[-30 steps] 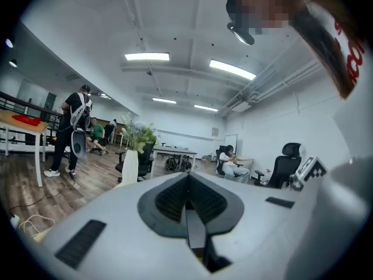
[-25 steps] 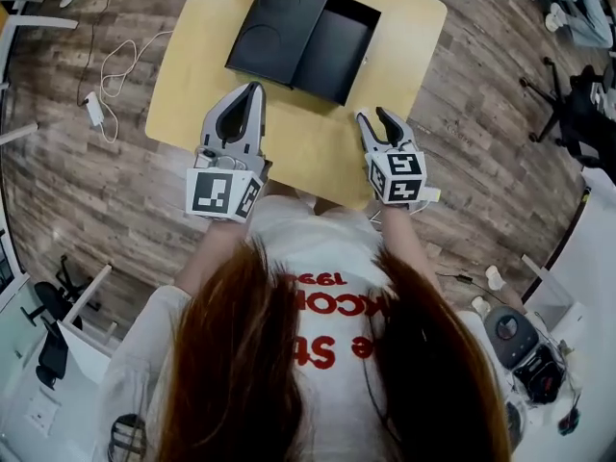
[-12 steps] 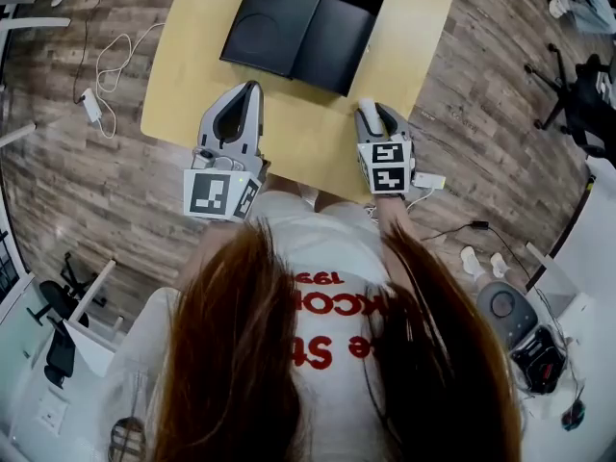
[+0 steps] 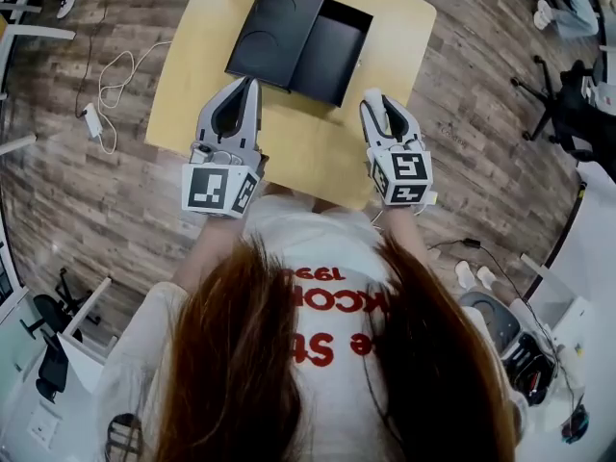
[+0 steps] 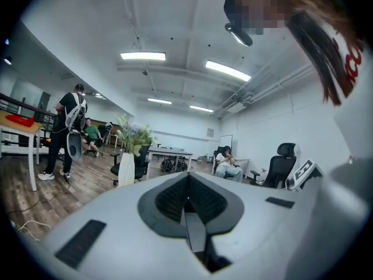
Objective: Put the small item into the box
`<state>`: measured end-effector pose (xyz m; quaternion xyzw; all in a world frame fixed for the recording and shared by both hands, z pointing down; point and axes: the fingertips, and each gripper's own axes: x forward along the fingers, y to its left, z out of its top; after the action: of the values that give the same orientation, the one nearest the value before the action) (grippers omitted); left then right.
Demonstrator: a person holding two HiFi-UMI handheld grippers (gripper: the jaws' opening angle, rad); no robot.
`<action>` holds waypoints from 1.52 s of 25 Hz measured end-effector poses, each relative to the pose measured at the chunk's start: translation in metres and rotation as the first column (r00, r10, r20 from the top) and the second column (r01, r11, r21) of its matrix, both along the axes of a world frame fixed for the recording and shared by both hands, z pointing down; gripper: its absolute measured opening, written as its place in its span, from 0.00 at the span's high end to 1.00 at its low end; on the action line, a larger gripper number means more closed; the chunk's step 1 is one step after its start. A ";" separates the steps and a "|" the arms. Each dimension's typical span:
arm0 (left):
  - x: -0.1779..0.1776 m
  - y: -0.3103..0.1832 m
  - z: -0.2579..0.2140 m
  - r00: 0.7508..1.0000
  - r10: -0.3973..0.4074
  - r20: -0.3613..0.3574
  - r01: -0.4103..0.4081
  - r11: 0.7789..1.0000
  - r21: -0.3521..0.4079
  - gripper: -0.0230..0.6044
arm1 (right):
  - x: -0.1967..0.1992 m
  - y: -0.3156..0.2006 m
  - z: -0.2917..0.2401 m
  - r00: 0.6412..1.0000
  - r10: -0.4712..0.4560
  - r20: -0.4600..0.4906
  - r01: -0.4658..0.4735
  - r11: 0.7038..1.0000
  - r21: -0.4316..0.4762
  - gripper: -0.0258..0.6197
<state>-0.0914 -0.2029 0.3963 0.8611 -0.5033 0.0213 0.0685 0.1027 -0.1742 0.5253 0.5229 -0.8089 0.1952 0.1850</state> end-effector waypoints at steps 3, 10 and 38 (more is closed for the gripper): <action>0.004 -0.005 -0.015 1.000 0.007 -0.004 -0.007 0.999 0.042 0.95 | 0.009 -0.014 -0.038 0.999 0.012 0.035 -0.016 0.995 0.101 0.74; 0.015 -0.017 -0.050 1.000 0.019 -0.014 -0.017 0.989 0.145 0.95 | 0.029 -0.034 -0.127 0.994 0.037 0.107 -0.069 0.950 0.305 0.74; -0.086 0.016 -0.001 0.970 -0.239 0.036 0.239 0.971 0.017 0.95 | -0.077 -0.075 0.023 0.979 -0.200 -0.038 0.200 0.980 0.008 0.72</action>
<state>-0.1774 -0.1866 0.3957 0.7942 -0.6046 0.0261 0.0555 0.0257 -0.2489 0.5487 0.4436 -0.8548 0.1614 0.2156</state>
